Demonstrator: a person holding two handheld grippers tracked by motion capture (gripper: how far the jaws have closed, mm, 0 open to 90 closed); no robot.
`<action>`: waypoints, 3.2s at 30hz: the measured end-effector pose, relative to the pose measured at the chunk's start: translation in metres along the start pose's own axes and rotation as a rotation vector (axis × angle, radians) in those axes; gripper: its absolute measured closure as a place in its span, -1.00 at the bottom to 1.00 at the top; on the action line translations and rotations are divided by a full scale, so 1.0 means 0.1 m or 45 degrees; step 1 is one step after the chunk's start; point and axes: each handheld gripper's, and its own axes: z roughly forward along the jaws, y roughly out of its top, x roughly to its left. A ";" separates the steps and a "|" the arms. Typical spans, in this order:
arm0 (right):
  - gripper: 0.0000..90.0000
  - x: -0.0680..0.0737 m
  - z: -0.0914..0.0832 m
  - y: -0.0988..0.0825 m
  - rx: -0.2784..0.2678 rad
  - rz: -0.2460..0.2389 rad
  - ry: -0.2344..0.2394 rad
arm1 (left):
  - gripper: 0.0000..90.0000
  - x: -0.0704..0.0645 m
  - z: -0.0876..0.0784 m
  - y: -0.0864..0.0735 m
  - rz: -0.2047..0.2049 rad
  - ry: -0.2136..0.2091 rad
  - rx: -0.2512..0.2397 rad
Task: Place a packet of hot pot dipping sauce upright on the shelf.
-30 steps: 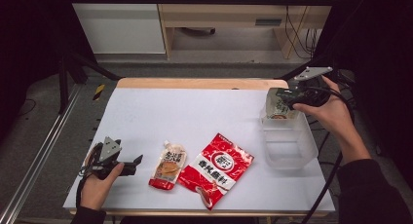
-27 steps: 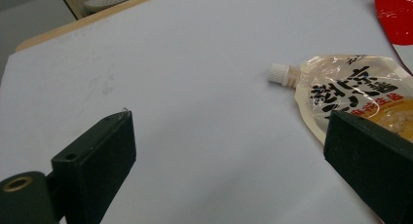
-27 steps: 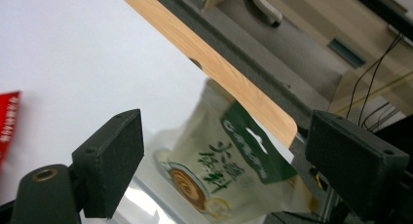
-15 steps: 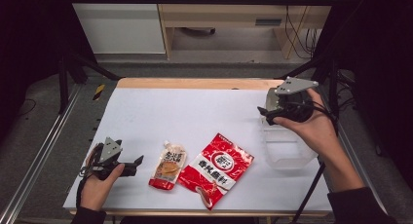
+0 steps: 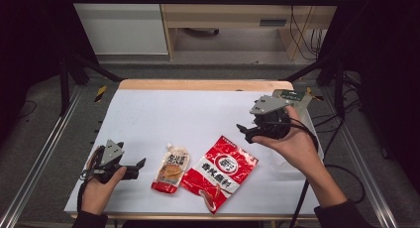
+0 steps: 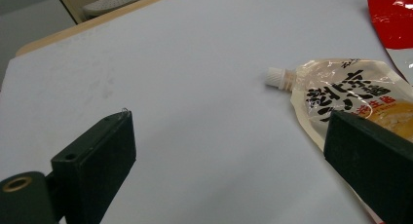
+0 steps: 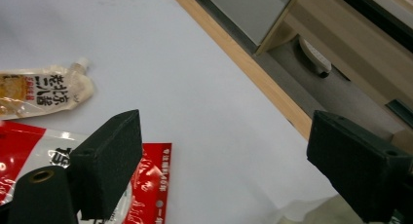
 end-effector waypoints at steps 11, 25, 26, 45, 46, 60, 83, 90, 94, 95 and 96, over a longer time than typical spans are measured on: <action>-0.59 0.43 0.31 0.07 0.007 -0.023 0.093 | -0.89 -0.01 -0.02 0.01 -0.008 -0.002 -0.013; -0.36 0.80 0.70 0.14 0.090 -0.020 0.193 | -0.89 -0.03 -0.01 0.03 0.024 0.006 -0.003; -0.35 0.82 0.72 0.15 0.095 -0.017 0.202 | -0.89 -0.03 -0.01 0.02 0.024 0.011 0.003; 0.00 1.10 1.35 0.25 0.200 0.073 0.323 | -0.88 -0.13 0.03 0.04 0.102 0.011 0.042; 0.01 1.12 1.39 0.25 0.210 0.071 0.331 | -0.88 -0.13 0.03 0.04 0.101 0.008 0.043; 0.16 1.33 1.81 0.15 0.299 0.155 0.413 | -0.88 -0.14 0.04 0.04 0.104 -0.001 0.046; 0.22 1.45 1.94 -0.08 0.350 0.279 0.460 | -0.88 -0.16 0.05 0.05 0.116 -0.007 0.055; 0.46 1.49 1.90 -0.10 0.342 0.258 0.420 | -0.88 -0.16 0.06 0.04 0.122 -0.005 0.058; 0.71 1.52 1.88 -0.08 0.346 0.220 0.418 | -0.88 -0.16 0.07 0.05 0.136 0.001 0.047; 0.76 1.53 1.88 -0.08 0.348 0.212 0.422 | -0.88 -0.17 0.06 0.05 0.122 -0.003 0.058; 0.81 1.54 1.88 -0.08 0.347 0.210 0.422 | -0.88 -0.17 0.06 0.05 0.125 -0.003 0.057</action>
